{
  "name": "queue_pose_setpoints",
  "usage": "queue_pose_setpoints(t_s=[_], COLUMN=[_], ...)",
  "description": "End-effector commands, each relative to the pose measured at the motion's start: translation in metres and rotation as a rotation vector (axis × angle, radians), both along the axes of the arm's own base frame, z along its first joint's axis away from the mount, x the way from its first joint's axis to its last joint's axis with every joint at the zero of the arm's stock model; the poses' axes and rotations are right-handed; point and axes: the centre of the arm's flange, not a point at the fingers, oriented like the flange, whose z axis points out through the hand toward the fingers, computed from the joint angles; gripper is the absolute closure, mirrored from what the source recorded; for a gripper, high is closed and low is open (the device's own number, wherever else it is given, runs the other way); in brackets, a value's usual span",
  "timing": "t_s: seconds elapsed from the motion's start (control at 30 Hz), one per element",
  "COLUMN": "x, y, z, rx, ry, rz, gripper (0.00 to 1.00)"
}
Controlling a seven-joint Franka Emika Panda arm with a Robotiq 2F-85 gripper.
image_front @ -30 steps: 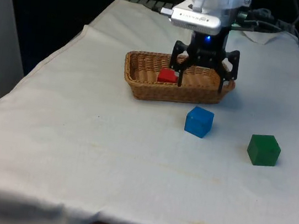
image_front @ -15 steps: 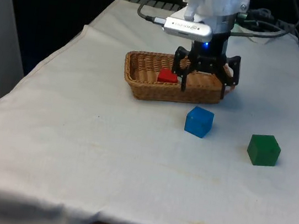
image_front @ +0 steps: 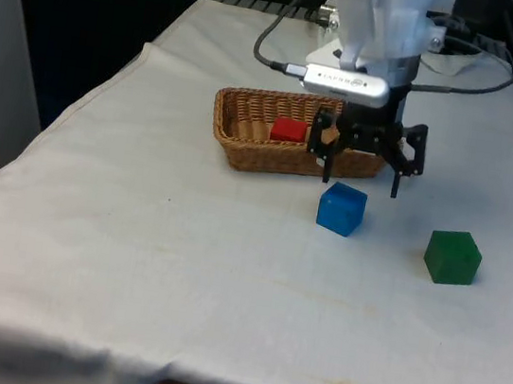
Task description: Pick up exactly two blocks and place them into the basket.
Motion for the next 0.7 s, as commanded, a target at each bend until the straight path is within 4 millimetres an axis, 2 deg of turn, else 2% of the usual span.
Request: queue_pose_setpoints(t_s=[0.0,0.43,0.47,0.5,0.67], x=[0.001,0.0,0.0,0.0,0.003], y=[0.0,-0.008,-0.009,-0.007,-0.002], z=[-0.003,-0.019,-0.015,-0.024,-0.035], rx=[0.0,-0.048,-0.038,-0.05,-0.051], ry=[-0.002,0.025,0.022,0.027,0.028], rz=[-0.001,0.014,0.016,0.015,0.018], gripper=[0.0,0.0,0.0,0.0,0.0])
